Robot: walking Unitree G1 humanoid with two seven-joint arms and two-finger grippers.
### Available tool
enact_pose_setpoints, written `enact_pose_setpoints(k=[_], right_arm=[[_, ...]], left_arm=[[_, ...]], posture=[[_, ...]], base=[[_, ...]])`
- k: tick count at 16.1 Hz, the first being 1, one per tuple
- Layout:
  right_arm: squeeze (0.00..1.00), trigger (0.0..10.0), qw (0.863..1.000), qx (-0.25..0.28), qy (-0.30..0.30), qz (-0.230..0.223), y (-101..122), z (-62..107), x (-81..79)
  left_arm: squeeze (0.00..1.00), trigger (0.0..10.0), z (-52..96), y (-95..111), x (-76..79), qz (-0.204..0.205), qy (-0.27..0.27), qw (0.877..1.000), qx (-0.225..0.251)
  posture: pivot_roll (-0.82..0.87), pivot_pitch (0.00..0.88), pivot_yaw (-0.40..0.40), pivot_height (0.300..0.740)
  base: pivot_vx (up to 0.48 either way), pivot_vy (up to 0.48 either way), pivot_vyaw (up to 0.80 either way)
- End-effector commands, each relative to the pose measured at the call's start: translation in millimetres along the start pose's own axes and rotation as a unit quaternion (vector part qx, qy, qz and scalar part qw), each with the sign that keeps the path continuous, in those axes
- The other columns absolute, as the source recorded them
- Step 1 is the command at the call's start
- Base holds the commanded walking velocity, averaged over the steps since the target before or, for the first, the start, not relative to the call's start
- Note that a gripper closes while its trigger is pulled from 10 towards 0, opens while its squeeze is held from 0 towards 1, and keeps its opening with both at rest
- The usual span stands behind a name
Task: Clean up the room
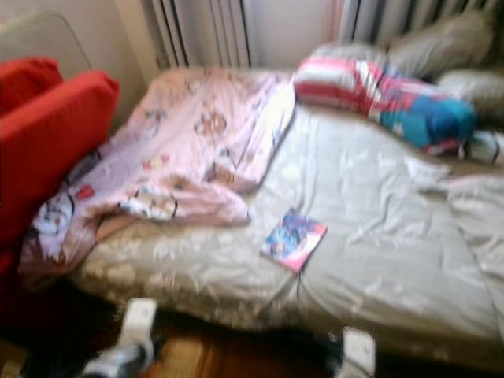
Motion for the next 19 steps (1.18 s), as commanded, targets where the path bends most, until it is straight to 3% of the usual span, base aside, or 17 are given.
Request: enact_pose_setpoints(k=[1,4,19], right_arm=[[0.00,10.0,1.000,0.000,0.005,-0.007,-2.1,0.1,-4.8],[0.00,10.0,1.000,0.001,0.005,-0.007,-1.9,0.1,-4.8],[0.00,10.0,1.000,0.010,0.007,-0.016,4.1,-0.9,-4.7]], left_arm=[[0.00,10.0,0.9,-4.8,-10.1,0.002,0.013,1.000,-0.007],[0.00,10.0,0.9,-4.7,-10.2,0.006,0.012,1.000,-0.007],[0.00,10.0,0.9,-3.5,-11.5,0.002,0.017,1.000,-0.003]], posture=[[0.06,0.063,0.043,0.740],[0.06,0.063,0.043,0.740],[0.06,0.061,0.044,0.740]], base=[[0.000,0.000,0.00],[0.000,0.000,0.00],[0.000,0.280,0.00]])
Point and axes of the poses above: a point about 5 cm out from each wrist's last joint towards the gripper, its own z axis pointing back from the gripper into the wrist, its own y axis along the axis of the wrist's last joint, x = y × z, the point moved 1 cm from there along -z, pointing out of the wrist towards the gripper, and after that the axes turned 9 degrees about -z, right-handed, at the moved point
